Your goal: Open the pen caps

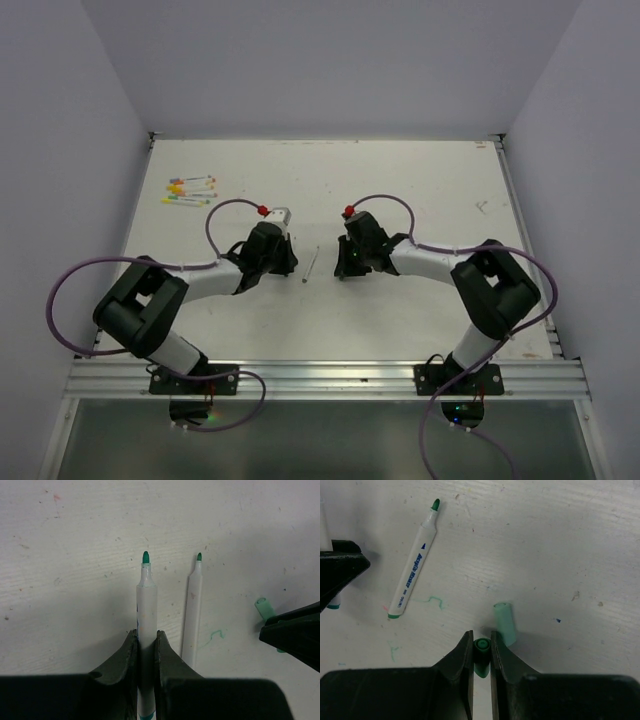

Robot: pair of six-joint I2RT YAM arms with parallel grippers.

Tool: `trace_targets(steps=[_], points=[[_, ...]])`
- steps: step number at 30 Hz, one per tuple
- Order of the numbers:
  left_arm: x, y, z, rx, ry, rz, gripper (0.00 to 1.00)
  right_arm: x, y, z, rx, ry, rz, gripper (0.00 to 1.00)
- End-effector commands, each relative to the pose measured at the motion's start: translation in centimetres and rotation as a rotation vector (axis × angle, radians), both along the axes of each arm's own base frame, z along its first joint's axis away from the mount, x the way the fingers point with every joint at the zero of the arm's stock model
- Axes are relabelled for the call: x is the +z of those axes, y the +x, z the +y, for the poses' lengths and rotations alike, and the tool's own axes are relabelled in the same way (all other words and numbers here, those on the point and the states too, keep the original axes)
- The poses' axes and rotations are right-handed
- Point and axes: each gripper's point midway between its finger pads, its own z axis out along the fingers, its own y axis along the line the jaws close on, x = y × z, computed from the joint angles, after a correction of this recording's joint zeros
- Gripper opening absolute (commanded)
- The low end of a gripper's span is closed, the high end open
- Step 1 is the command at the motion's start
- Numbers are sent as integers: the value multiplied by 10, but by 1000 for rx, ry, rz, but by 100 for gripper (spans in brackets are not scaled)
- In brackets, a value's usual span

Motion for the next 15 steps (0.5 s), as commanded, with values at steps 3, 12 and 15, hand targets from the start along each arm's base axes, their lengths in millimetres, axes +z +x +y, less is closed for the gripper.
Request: trace_targets(steps=[3,12,15], points=[[11,23,-9,-21,-36,-66,8,5,23,5,-27,-13,-63,0],[-3,24,-15,-42,-40,-17,15,-6,31,-14,-102,-135,-66,0],[-9,21,-14,-43,-37,7,17,-7,31,-25,-128,-183,-72,0]])
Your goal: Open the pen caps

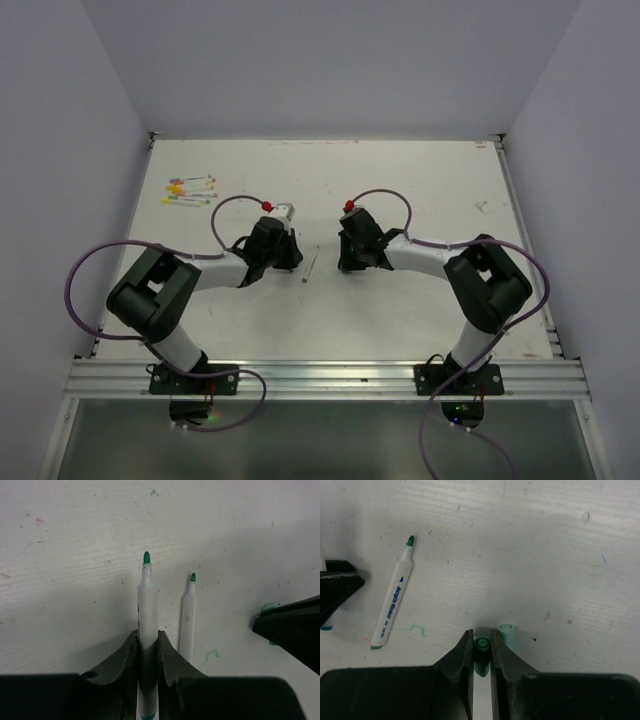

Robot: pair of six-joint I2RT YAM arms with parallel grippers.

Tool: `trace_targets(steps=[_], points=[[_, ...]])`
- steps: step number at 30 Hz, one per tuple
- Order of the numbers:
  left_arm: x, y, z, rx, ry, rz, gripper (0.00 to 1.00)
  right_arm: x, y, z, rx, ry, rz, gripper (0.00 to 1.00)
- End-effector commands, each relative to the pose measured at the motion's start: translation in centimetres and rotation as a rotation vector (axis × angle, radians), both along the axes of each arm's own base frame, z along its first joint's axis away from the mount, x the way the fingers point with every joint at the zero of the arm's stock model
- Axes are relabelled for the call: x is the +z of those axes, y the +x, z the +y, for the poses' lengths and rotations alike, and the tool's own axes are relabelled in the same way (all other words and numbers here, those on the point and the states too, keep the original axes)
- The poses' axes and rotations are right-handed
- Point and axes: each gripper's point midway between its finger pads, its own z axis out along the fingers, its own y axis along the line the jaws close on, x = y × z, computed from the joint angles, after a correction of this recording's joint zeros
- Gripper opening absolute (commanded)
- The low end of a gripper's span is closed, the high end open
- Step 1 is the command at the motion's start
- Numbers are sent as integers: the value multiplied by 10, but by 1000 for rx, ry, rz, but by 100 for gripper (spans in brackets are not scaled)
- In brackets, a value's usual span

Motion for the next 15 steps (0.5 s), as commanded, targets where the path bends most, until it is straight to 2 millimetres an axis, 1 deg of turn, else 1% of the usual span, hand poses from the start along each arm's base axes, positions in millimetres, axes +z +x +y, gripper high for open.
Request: trace_targets(steps=[1,5,8,9,12,15], points=[[-1,5,-3,-17,-3,-3,18,-1,8,-19,-60,-102,-26,0],[-10,-3,4,7,10,26,20,-2,5,-28,-70,-145,-32,0],[-18,-10,12,32,29,54,21,-3,4,-32,-73,-166,-35,2],[-22,-12,17,51,45,65,21,-3,5,-33,-76,-172,-38,6],[-31,-18,25,84,66,94,22,-2,2,-35,-76,-177,-41,12],[-39,-25,33,117,80,113,24,0,1,-36,-77,-181,-46,15]])
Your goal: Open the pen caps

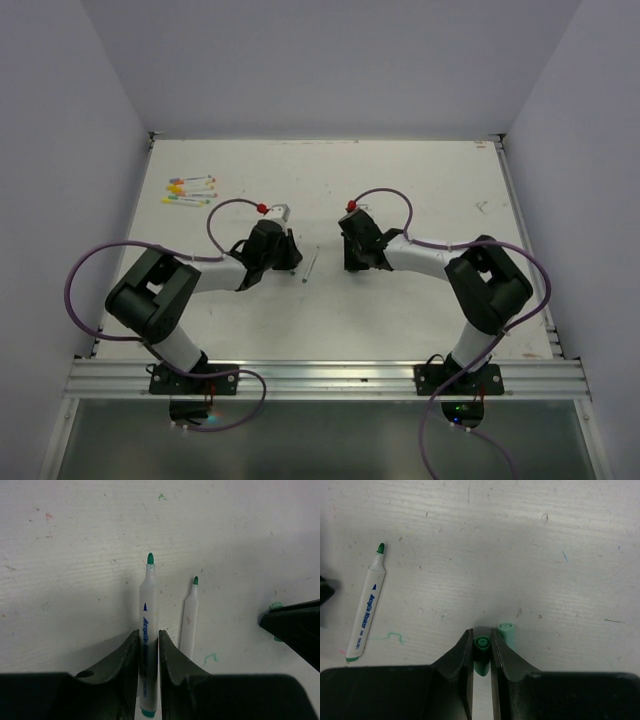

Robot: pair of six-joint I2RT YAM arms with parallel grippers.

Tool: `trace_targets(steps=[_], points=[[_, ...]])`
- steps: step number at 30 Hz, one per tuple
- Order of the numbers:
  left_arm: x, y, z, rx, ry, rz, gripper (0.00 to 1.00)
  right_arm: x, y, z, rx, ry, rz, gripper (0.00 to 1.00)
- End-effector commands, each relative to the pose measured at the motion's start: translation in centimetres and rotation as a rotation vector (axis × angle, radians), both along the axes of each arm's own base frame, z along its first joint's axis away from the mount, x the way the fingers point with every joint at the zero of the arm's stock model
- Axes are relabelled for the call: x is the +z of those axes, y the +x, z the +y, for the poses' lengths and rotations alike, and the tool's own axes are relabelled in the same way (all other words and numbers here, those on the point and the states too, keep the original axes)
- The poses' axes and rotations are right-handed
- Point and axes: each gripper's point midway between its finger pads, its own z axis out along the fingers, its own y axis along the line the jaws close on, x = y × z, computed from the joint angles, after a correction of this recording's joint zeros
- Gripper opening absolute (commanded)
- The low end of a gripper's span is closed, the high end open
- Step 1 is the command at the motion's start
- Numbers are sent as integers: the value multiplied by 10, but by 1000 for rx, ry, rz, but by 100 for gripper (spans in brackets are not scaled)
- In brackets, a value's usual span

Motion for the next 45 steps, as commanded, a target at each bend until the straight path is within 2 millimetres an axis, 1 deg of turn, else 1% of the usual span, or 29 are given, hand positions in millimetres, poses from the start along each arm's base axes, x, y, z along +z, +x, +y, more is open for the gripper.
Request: trace_targets(steps=[1,4,5,8,9,12,15,20,25,27,28,30,31,32,33,34,35,36,37,38,39,40,41,42,43,44,45], points=[[-42,-33,35,75,108,135,24,0,-5,-18,-23,-78,0,16],[-45,-39,39,87,104,137,25,-1,-6,-18,-21,-80,4,21],[-46,-40,41,89,106,141,26,-2,-6,-17,-19,-81,5,24],[-48,-43,44,99,113,149,26,-5,-8,-15,-11,-74,13,28],[-47,-43,44,100,112,146,27,-5,-8,-14,-10,-68,15,34],[-45,-44,43,100,103,144,27,-5,-10,-13,-5,-62,16,43],[-40,-43,41,93,86,131,28,-2,-9,-11,-1,-54,10,45],[-24,-41,36,71,50,92,30,10,-7,-5,16,-18,-23,47],[-3,-34,37,91,48,58,33,36,-3,2,39,26,-78,49],[7,-31,42,129,48,38,34,46,-3,4,44,45,-92,54],[11,-31,44,143,49,29,36,58,-3,6,46,68,-114,56],[25,-25,54,213,55,-4,40,71,-4,6,48,82,-133,65],[31,-24,57,231,55,-17,53,76,-3,7,51,90,-144,68],[38,-21,59,246,56,-33,56,88,-4,6,52,101,-158,73],[45,-21,63,262,61,-43,59,92,-3,5,56,95,-165,75],[54,-15,67,289,66,-67,61,96,-3,4,62,88,-169,78],[58,-15,75,315,83,-60,63,101,-3,3,65,75,-165,87],[68,-7,80,344,86,-81,66,103,-1,-1,61,46,-173,92],[72,-4,85,365,94,-84,81,106,1,-6,50,23,-178,94],[76,1,90,385,96,-88,89,109,1,-12,36,-11,-176,95],[81,10,101,413,95,-87,97,111,6,-23,3,-62,-194,96],[83,15,107,427,89,-81,100,113,7,-31,-19,-98,-203,97],[81,25,128,481,82,-66,100,115,6,-37,-31,-131,-199,98],[85,33,130,471,54,-60,100,115,6,-42,-42,-152,-198,98],[84,39,143,510,50,-46,100,117,7,-48,-59,-179,-205,98],[76,45,167,586,60,-9,100,115,6,-51,-64,-197,-199,98],[81,54,176,623,41,-17,100,113,5,-53,-67,-206,-199,96]])
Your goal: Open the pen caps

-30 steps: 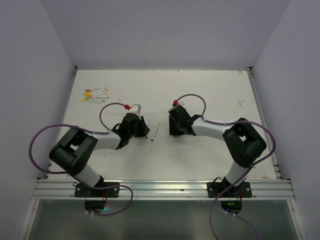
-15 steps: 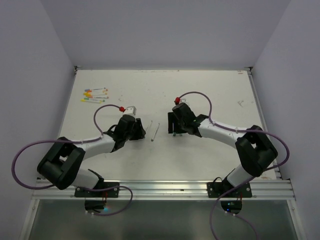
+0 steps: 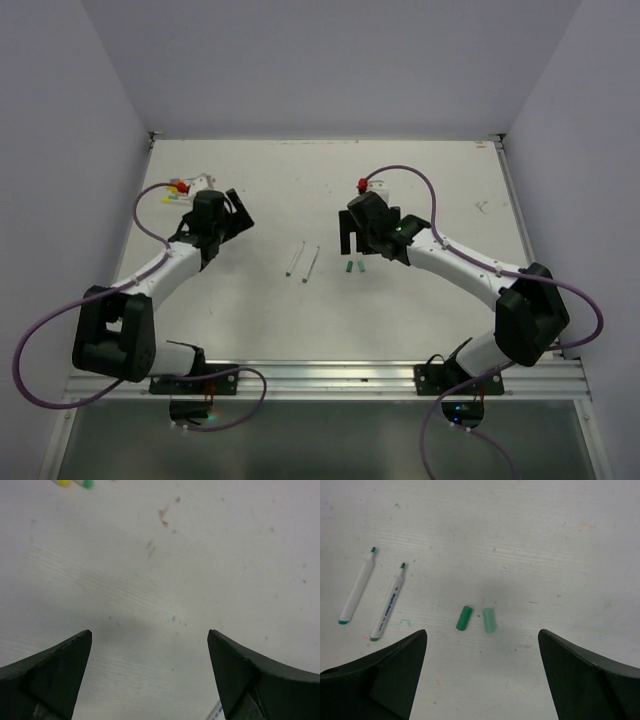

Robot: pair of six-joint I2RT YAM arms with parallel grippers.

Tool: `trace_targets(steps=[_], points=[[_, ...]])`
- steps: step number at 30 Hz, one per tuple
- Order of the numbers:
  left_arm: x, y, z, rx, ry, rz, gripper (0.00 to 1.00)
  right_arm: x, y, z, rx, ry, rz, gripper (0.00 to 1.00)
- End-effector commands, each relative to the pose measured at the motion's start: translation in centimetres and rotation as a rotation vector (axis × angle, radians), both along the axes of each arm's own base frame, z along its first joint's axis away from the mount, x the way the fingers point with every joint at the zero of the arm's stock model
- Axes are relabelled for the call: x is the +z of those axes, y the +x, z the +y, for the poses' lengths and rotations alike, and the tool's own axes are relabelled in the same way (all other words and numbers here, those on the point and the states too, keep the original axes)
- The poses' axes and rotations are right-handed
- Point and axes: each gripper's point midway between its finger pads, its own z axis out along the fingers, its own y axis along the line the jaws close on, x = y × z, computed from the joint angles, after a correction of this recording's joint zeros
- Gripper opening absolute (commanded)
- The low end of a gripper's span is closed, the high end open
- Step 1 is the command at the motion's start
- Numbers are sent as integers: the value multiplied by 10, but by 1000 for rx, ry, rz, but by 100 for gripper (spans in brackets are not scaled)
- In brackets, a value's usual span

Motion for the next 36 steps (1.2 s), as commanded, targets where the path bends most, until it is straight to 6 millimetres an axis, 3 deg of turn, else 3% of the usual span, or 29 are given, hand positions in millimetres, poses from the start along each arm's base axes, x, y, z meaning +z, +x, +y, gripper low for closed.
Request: trace_targets(steps=[1,4,5,7,8,9,11,15,16,27,36], points=[[2,21,42,131,-20,30,100,7,-2,-27,-59,-121,-20,95],[7,45,68,224,-56,-6,100,-3,-6,-33,-73,-122,-10,93],[-5,48,82,277,-57,32,100,-4,-7,-28,-56,-96,-7,94],[-3,65,94,345,-93,42,100,-2,-9,-25,-23,-76,-24,96],[-24,63,112,410,-97,115,97,0,-5,-24,-14,-76,-40,96],[-17,77,120,446,-107,96,93,1,-4,-24,-10,-85,-46,98],[-26,90,135,512,-98,129,90,1,-1,-27,4,-117,-61,99],[-36,107,162,652,-27,179,91,-7,-3,-21,60,-127,-40,99],[-46,107,168,683,-7,212,91,-8,-5,-18,71,-112,-23,99],[-33,110,196,823,49,162,89,-17,-13,-14,99,-93,9,99],[-42,112,202,860,55,200,89,-13,-15,-16,105,-86,-2,99]])
